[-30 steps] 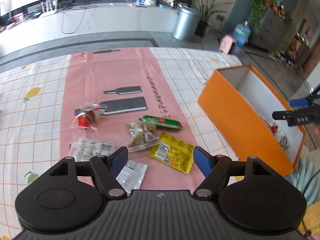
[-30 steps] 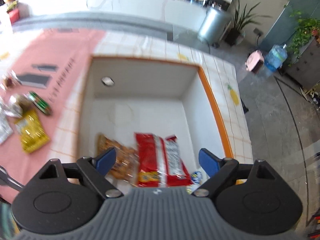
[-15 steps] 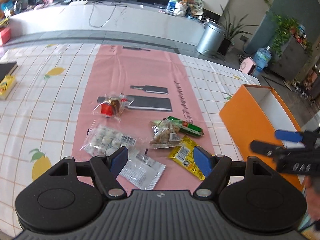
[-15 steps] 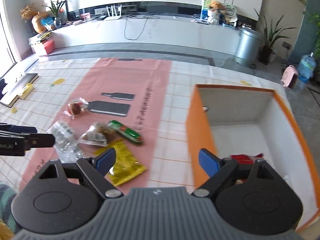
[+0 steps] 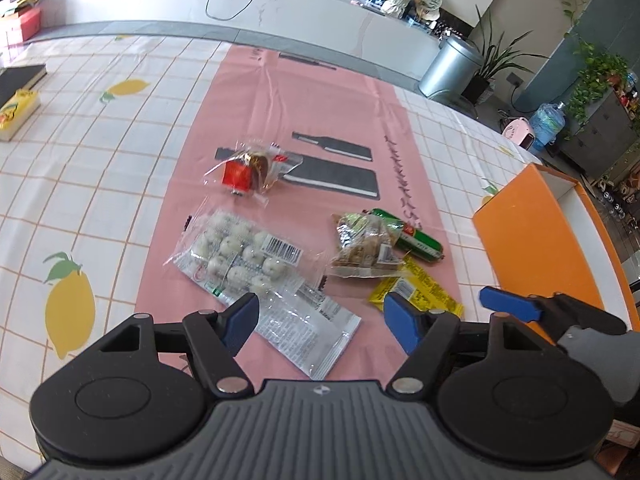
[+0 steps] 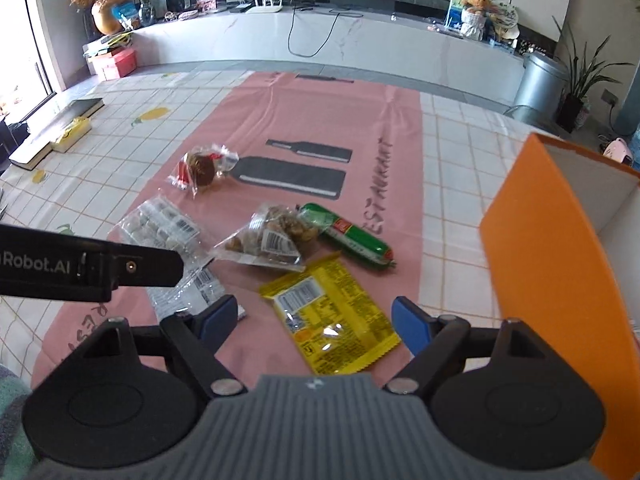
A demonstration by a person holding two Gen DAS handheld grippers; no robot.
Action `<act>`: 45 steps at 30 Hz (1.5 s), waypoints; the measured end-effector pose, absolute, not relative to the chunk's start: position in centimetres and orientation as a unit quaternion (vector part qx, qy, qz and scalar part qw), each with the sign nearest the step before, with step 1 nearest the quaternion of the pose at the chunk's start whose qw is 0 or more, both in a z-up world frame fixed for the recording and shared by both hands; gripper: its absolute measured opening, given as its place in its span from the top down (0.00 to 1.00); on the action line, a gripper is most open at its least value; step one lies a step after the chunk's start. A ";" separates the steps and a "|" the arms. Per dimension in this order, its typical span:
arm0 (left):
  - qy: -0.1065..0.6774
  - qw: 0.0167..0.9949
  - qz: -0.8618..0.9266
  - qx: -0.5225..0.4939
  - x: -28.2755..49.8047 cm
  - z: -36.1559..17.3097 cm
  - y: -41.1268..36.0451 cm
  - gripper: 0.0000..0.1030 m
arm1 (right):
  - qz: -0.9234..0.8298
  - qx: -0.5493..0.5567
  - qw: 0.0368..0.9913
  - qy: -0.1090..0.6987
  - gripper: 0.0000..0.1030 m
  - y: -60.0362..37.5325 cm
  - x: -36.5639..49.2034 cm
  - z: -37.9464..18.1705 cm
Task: Organize snacks
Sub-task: 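Move both grippers back over the remaining snacks on the pink runner, then grasp the yellow packet with the right gripper while the left grasps the clear candy pack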
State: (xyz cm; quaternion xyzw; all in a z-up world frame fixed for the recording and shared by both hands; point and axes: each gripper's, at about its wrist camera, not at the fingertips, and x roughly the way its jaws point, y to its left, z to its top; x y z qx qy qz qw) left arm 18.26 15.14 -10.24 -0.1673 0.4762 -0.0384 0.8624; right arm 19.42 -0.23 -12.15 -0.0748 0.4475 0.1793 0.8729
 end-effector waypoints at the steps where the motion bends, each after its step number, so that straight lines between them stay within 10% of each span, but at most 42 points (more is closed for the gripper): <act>1: 0.475 0.862 -0.039 -0.170 18.3 -10.4 15.2 0.19 | 0.181 -0.074 0.870 0.453 0.23 0.0 19.7 -12.6; 27: 0.511 0.842 0.019 -0.172 18.6 -13.7 15.3 0.22 | 0.203 -0.134 0.853 0.462 0.26 -1.2 22.2 -15.6; 41: 0.550 0.826 0.045 -0.116 18.5 -13.4 14.7 0.86 | 0.214 -0.095 0.843 0.484 0.38 -2.3 21.8 -16.3; 45: 0.552 0.823 0.080 -0.108 17.8 -12.9 15.4 0.87 | 0.217 -0.088 0.841 0.488 0.42 -2.2 21.2 -16.0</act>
